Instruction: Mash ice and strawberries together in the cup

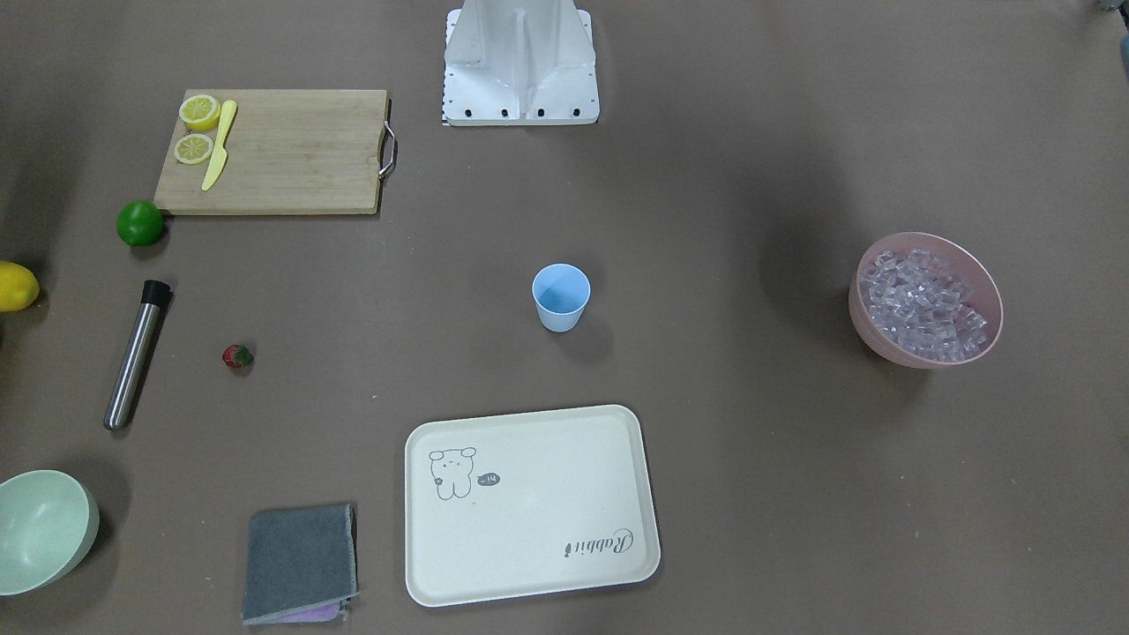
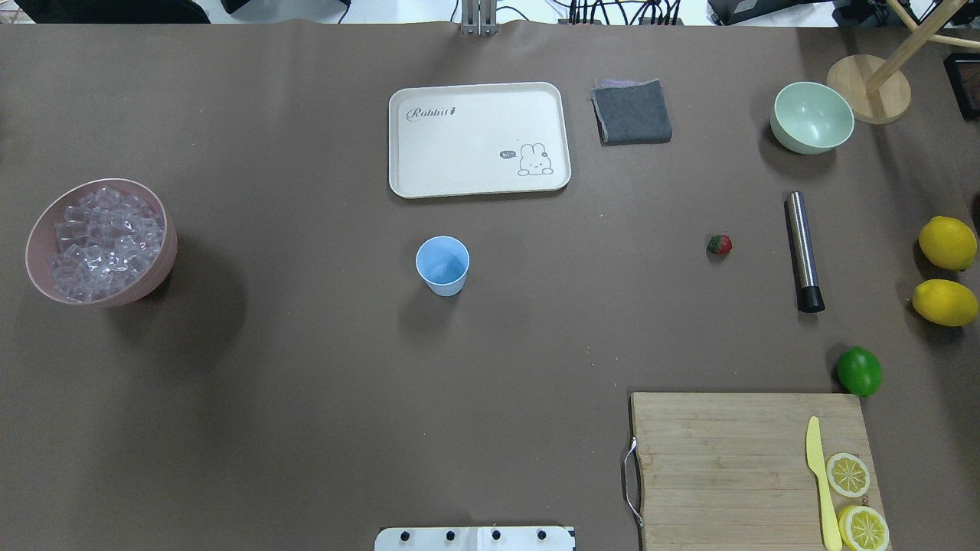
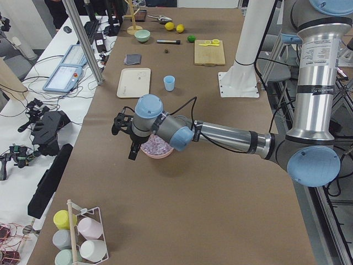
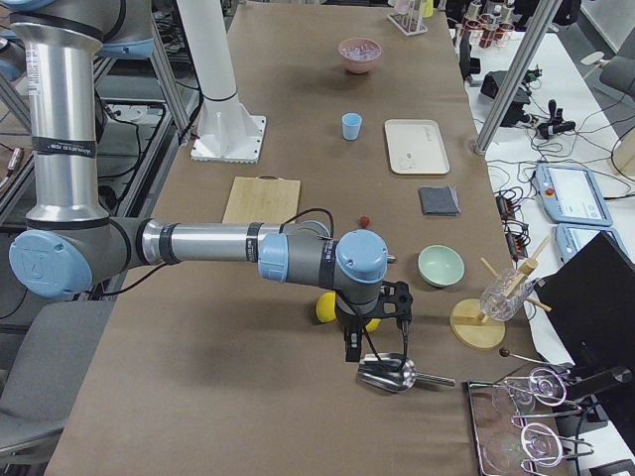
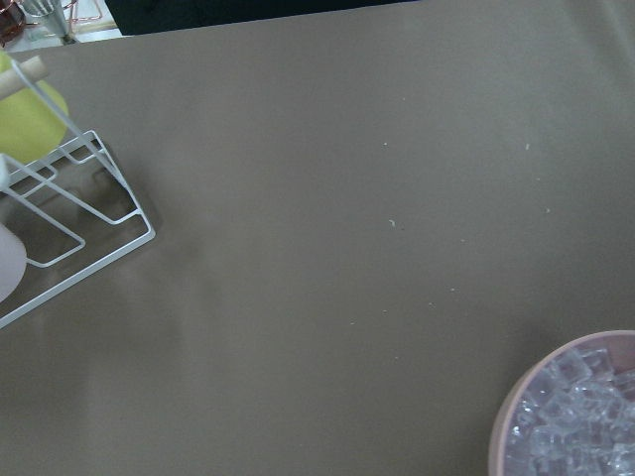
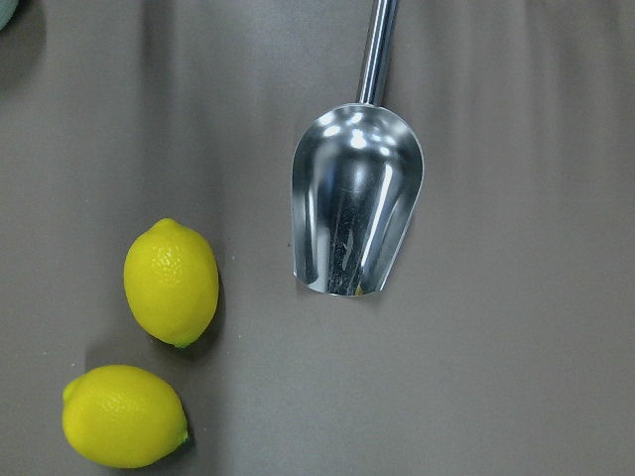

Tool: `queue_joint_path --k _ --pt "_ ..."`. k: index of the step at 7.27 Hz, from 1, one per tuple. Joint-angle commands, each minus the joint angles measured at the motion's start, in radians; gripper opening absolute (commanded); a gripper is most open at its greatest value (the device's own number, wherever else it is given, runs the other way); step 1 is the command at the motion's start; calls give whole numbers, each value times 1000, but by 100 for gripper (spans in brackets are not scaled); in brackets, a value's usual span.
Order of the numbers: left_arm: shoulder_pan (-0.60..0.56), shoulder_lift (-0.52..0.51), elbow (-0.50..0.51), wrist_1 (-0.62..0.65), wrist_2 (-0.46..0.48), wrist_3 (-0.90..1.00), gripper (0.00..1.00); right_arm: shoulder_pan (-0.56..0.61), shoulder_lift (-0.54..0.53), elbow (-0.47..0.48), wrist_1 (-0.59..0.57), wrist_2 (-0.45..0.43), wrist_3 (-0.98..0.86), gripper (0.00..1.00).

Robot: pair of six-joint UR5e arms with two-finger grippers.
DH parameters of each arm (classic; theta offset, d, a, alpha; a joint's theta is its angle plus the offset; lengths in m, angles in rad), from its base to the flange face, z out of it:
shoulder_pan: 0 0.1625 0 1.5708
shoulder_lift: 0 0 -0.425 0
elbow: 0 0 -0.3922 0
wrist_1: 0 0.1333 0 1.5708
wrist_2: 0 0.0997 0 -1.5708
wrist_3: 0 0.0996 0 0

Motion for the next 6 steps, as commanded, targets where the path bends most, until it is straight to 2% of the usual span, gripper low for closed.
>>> queue_joint_path --k 1,2,5,6 --pt "169 -29 -39 -1 94 -100 98 0 -7 0 4 1 0 100" --pt "237 -28 -56 -3 167 -140 98 0 -10 -1 6 3 0 100" --pt "348 -25 -53 -3 180 -140 98 -3 -12 -9 6 3 0 100" --pt "383 -25 -52 -3 185 -140 84 0 -12 -9 6 4 0 100"
